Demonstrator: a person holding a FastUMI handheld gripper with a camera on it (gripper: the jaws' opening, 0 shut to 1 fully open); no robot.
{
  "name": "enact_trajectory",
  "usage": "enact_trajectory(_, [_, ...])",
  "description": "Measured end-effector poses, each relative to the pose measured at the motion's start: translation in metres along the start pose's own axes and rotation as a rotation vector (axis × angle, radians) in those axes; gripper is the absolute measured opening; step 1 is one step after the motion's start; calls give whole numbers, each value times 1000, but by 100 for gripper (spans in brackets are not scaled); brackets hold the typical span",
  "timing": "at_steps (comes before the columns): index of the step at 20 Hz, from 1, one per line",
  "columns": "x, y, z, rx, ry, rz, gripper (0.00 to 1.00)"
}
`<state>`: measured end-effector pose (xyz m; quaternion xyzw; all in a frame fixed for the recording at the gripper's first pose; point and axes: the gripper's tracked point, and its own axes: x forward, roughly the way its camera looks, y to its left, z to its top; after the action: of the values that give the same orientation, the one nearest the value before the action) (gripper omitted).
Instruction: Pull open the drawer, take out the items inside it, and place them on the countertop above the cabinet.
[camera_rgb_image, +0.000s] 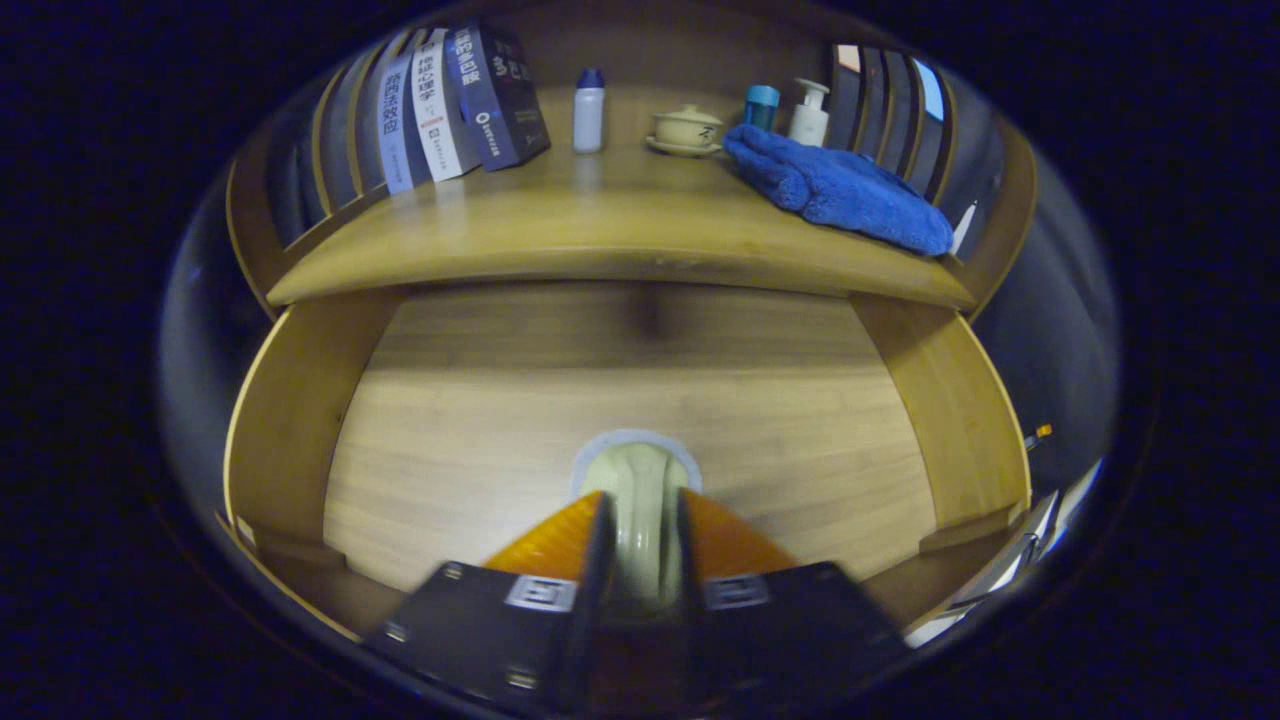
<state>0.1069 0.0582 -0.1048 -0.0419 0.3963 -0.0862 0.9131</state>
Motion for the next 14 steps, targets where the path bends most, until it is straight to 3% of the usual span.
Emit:
enact_trajectory(1, [3,1,-5,22,10,3,21])
enact_trajectory(2, [-1,5,-2,36,8,22,21])
enact_trajectory(3, [-4,9,0,45,2,54,13])
enact_trajectory(14, [-74,7,63,46,-204,121,13])
